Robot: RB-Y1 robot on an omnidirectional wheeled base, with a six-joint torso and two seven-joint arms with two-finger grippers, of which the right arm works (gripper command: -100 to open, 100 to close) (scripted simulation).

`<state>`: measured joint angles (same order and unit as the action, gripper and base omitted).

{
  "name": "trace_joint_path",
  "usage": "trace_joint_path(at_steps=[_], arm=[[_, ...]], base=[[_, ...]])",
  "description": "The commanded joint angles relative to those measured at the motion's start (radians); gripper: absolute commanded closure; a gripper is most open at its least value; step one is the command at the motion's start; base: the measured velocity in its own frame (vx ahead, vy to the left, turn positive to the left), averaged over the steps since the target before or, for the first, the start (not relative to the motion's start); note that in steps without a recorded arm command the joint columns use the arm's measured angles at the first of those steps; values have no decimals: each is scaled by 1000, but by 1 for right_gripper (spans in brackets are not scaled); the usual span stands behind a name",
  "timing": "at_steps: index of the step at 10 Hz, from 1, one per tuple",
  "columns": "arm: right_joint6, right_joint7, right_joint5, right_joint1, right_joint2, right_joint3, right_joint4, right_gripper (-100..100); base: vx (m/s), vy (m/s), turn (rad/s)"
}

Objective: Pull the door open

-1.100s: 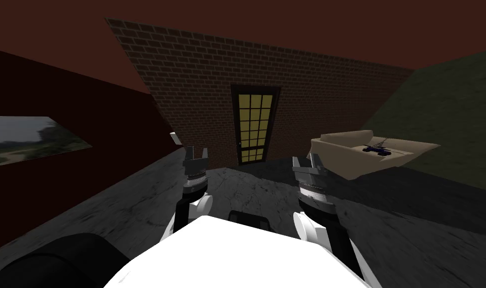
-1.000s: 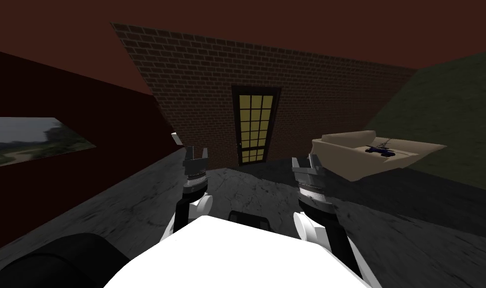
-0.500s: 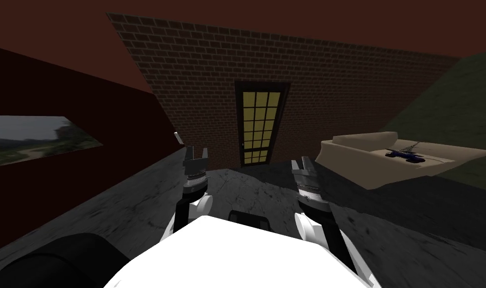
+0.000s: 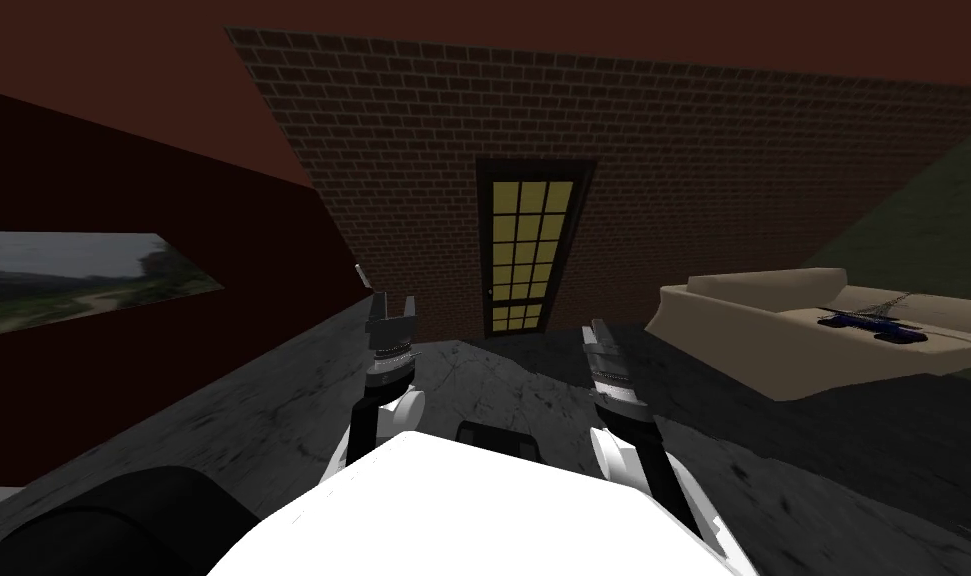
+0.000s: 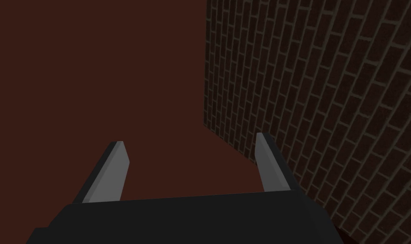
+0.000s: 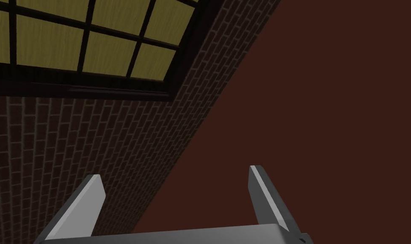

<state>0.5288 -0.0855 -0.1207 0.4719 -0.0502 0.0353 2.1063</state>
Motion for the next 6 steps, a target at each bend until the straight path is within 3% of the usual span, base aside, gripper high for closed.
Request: trace_joint_path(at_steps=[1, 6], arm=[[10, -33, -11, -14, -10, 19, -39, -100], [44, -132, -49, -39, -26, 62, -146, -100]], base=[[140, 50, 89], [117, 58, 76]])
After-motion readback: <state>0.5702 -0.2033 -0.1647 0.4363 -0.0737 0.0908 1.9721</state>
